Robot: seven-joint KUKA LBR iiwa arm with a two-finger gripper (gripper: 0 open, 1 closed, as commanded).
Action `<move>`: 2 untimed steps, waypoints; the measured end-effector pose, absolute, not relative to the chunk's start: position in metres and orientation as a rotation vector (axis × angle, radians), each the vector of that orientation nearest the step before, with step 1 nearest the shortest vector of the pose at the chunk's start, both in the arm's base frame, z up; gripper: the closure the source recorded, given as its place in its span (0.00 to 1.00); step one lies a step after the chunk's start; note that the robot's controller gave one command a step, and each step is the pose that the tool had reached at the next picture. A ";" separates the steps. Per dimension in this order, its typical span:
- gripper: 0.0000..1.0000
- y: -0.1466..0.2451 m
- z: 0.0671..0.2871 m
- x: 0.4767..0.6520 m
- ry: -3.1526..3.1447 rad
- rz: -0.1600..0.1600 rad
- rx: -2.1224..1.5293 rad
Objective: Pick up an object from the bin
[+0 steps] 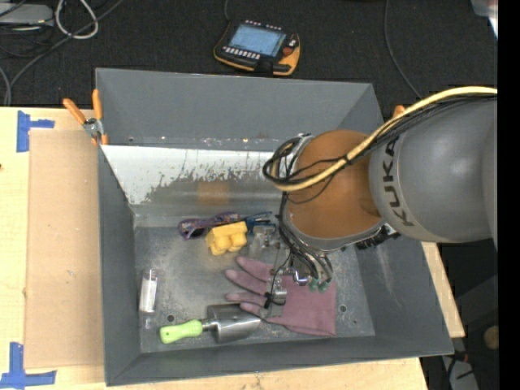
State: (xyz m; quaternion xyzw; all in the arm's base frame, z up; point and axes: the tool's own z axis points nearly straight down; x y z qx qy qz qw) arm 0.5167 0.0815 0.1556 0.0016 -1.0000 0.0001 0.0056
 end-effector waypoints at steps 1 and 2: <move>0.00 0.081 0.160 0.519 -3.139 -0.001 -0.003; 0.00 0.148 0.071 0.482 -3.121 -0.005 0.430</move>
Offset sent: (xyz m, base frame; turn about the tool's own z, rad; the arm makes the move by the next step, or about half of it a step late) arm -0.0392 0.0650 -0.0856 -0.2726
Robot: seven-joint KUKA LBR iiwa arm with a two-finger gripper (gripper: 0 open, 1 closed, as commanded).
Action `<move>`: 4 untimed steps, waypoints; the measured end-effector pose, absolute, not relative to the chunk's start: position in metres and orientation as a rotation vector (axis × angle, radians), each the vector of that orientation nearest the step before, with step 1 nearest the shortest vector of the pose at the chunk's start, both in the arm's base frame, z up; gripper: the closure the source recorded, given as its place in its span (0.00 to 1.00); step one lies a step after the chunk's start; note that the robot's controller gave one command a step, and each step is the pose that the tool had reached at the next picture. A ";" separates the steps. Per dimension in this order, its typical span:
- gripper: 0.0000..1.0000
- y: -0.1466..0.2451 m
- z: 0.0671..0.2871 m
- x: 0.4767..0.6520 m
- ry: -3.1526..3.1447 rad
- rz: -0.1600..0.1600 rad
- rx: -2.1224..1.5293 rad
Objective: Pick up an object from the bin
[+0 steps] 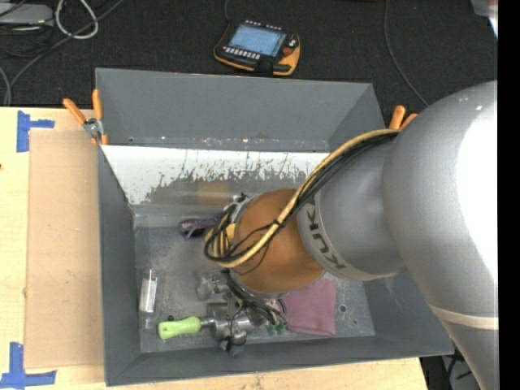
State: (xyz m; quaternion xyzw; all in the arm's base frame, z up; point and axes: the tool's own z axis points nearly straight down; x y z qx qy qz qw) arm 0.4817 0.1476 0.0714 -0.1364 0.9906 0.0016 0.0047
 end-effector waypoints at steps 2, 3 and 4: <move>0.00 0.143 0.073 0.484 3.092 0.008 -0.424; 0.00 0.130 0.073 0.485 3.092 0.007 -0.420; 1.00 0.140 0.073 0.485 3.092 0.010 -0.420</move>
Offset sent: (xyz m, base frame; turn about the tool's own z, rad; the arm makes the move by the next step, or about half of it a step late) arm 0.0007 -0.0050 0.0013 -0.0001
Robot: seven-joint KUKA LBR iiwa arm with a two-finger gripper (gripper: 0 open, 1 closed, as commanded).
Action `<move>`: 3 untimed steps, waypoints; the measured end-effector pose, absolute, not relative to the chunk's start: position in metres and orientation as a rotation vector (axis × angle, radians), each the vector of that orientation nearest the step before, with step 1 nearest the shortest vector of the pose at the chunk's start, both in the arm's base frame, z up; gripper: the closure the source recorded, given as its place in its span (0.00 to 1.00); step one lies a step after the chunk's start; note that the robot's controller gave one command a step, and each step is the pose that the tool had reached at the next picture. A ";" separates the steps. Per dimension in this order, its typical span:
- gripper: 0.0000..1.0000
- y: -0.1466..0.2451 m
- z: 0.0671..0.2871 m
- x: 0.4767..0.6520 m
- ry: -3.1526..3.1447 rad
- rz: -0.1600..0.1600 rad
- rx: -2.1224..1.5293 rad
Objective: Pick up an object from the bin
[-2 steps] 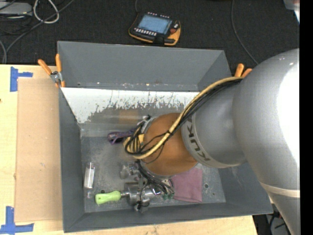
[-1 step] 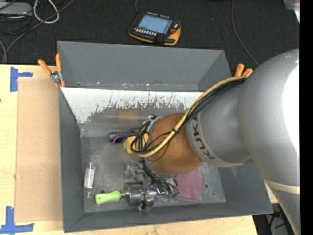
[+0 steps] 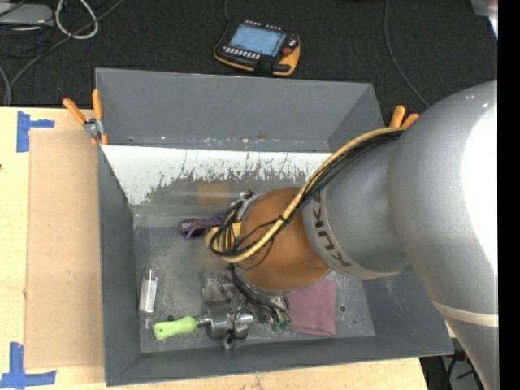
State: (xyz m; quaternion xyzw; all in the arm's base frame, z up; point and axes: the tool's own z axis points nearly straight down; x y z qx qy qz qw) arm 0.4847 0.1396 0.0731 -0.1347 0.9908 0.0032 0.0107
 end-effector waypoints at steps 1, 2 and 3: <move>1.00 0.140 0.073 0.485 3.092 0.010 -0.419; 1.00 0.139 0.074 0.484 3.093 0.010 -0.418; 1.00 0.139 0.083 0.483 3.096 0.010 -0.417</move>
Offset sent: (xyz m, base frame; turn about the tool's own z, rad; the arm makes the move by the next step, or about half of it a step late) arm 0.0001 -0.0001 0.0051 0.0008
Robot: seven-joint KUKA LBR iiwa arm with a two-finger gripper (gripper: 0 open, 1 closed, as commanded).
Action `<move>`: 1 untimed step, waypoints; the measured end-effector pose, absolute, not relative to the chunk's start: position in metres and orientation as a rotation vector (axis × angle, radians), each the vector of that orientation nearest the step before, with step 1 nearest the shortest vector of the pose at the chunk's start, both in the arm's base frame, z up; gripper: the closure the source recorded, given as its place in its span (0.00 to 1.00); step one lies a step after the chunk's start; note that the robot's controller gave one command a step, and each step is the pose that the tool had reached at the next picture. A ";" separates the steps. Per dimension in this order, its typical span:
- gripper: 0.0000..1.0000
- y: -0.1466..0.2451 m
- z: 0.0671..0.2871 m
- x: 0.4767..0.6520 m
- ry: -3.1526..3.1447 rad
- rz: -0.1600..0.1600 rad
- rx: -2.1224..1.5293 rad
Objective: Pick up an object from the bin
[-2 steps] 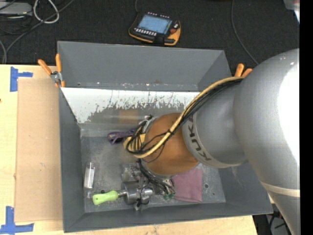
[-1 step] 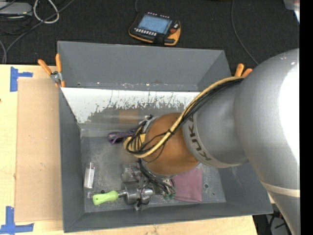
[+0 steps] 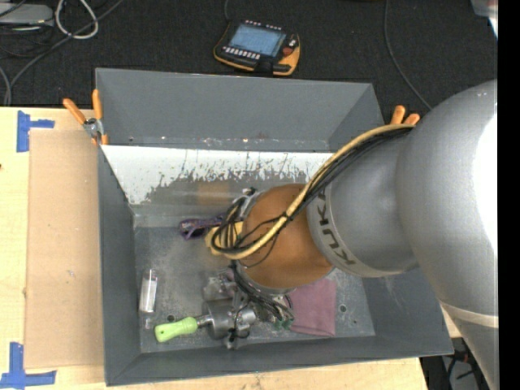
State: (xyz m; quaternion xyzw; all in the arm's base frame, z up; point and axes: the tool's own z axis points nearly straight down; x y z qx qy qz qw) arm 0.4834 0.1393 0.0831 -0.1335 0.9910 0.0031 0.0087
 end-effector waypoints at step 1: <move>1.00 0.139 0.101 0.483 3.099 0.009 -0.417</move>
Offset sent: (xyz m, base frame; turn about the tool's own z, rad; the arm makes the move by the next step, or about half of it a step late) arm -0.0006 -0.0001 0.0440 0.0003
